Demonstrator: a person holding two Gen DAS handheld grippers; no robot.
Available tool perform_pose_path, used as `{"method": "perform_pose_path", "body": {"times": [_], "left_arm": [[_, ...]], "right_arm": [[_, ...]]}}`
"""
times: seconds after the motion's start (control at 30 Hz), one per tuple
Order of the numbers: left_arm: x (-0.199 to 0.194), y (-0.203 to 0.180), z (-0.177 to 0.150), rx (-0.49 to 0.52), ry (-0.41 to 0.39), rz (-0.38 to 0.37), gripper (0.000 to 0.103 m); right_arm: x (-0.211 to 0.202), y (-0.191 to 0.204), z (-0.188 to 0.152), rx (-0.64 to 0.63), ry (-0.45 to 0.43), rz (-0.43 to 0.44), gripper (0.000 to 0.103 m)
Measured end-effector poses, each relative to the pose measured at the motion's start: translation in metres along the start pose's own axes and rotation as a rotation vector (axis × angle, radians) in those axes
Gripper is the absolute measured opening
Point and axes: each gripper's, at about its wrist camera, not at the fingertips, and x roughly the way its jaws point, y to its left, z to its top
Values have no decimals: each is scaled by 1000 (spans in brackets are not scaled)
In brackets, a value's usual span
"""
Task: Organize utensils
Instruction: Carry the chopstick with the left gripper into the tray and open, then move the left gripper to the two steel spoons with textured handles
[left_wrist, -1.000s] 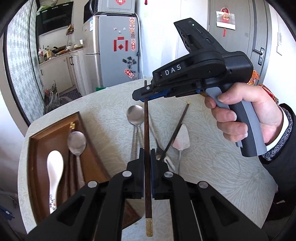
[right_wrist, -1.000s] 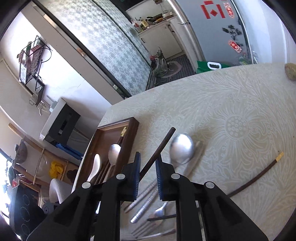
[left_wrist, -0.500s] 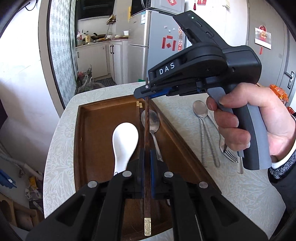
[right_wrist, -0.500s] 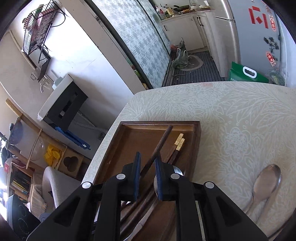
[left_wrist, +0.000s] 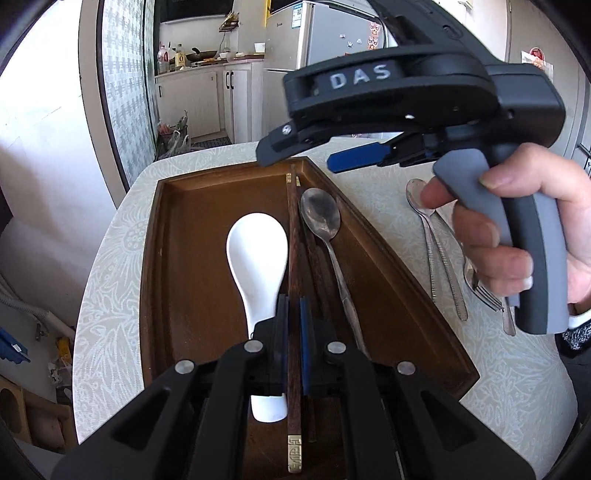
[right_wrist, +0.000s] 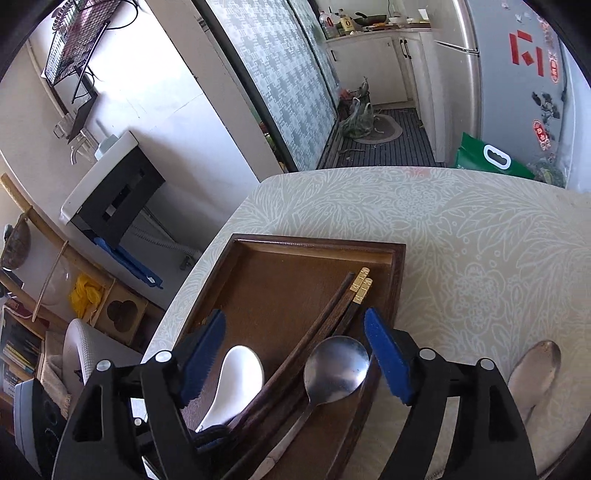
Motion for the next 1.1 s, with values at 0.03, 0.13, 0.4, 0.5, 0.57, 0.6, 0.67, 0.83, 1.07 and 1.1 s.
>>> {"method": "perform_pose_path", "body": {"times": [0.03,0.13,0.4,0.5,0.57,0.6,0.67,0.83,1.07,1.1], "left_arm": [[0,0,0,3,-1,1,7],[-4,-1,0,6,-13,1,44],[-24,-21,7,15,-87,-26,95],[-26,-38,13,33,-96,-37,100],[-24,-51,18,60,-94,-36,100],[-22,-59,20,78,-93,-39,100],[-17,-72,24,106,-89,-46,100],[4,-98,30,160,-69,-80,100],[22,-109,38,145,-59,-138,100],[22,-109,37,144,-66,-142,100]], "right_arm": [[-7,-2,-2,-4,-2,1,82],[-31,-11,-9,-29,-18,-12,89],[-98,-68,-28,14,-87,-69,90],[-112,-88,-34,45,-106,-79,91],[-119,-101,-37,66,-123,-97,91],[-121,-106,-39,77,-131,-107,91],[-124,-118,-43,99,-142,-110,91],[-117,-140,-49,106,-142,-108,91],[-90,-147,-46,92,-84,-91,56],[-88,-146,-47,89,-84,-85,56]]}}
